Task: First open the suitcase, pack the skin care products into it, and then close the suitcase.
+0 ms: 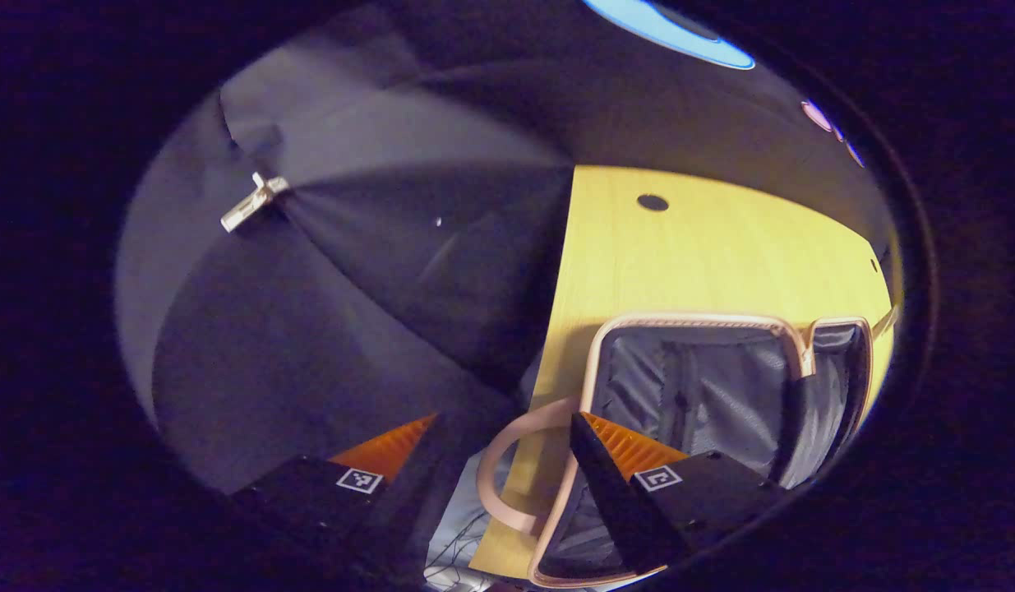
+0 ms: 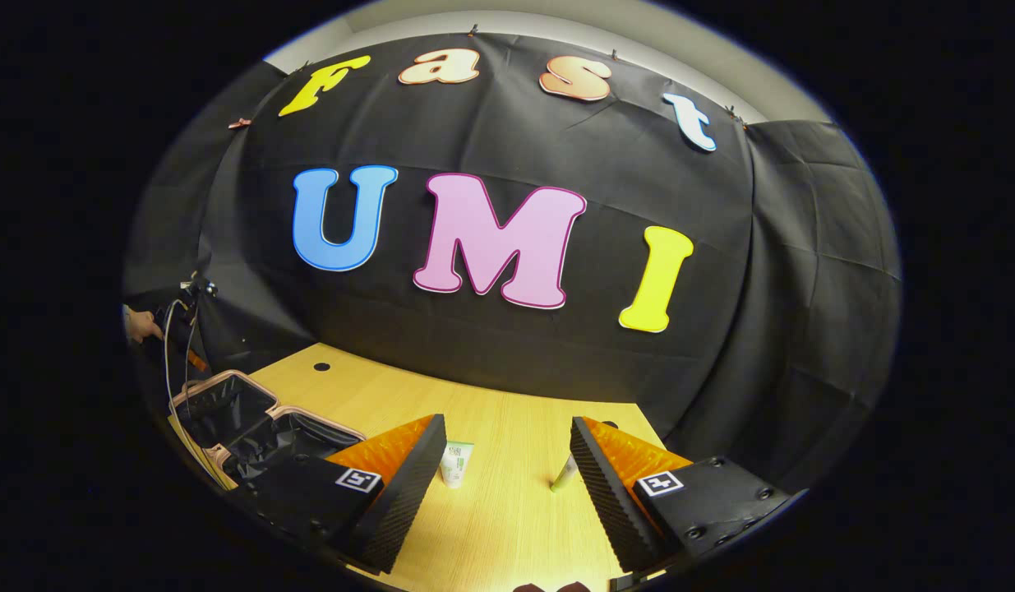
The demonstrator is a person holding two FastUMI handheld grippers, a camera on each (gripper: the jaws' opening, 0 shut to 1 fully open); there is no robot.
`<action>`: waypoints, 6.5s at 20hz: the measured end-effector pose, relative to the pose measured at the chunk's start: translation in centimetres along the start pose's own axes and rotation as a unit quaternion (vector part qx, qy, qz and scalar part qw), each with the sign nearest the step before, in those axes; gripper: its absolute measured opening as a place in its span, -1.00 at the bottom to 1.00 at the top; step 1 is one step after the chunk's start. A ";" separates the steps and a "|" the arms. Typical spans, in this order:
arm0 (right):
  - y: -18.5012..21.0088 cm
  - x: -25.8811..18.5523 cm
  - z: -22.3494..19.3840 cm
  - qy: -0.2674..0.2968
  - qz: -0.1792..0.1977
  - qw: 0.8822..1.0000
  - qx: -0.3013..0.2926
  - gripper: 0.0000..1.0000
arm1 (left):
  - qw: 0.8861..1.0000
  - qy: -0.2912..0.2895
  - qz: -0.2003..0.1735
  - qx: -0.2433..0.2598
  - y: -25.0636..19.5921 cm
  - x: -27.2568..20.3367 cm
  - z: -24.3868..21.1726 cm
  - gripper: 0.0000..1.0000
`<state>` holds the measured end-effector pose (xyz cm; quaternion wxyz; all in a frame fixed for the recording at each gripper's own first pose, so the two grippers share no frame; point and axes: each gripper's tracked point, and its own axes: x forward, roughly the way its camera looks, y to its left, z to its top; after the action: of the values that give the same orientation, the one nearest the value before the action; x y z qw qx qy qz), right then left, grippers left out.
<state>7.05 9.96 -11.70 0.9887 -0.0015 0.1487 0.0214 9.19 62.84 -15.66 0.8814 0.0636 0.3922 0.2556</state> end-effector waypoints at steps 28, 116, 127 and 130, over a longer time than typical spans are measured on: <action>-12.0 3.7 -5.0 0.042 0.030 0.999 0.006 0.93 | 0.917 0.019 -0.376 0.135 -67.0 -8.2 2.7 0.94; 19.1 -2.7 -15.8 0.346 0.219 0.894 0.179 0.95 | 0.972 0.097 -0.045 -0.212 1.6 0.3 -4.6 -0.75; 12.5 -3.5 -10.4 0.243 0.266 0.917 0.170 0.94 | 0.962 -0.112 -0.221 -0.116 -15.6 -26.4 10.6 -0.82; 8.7 -5.6 -10.2 0.229 0.258 0.925 0.160 0.94 | 0.952 -0.119 -0.281 -0.039 -24.6 -28.6 11.1 -0.82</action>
<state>-1.63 18.27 -19.73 0.8750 0.1904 0.3682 0.2502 11.00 28.28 3.07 0.9597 -0.0534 0.2759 0.0038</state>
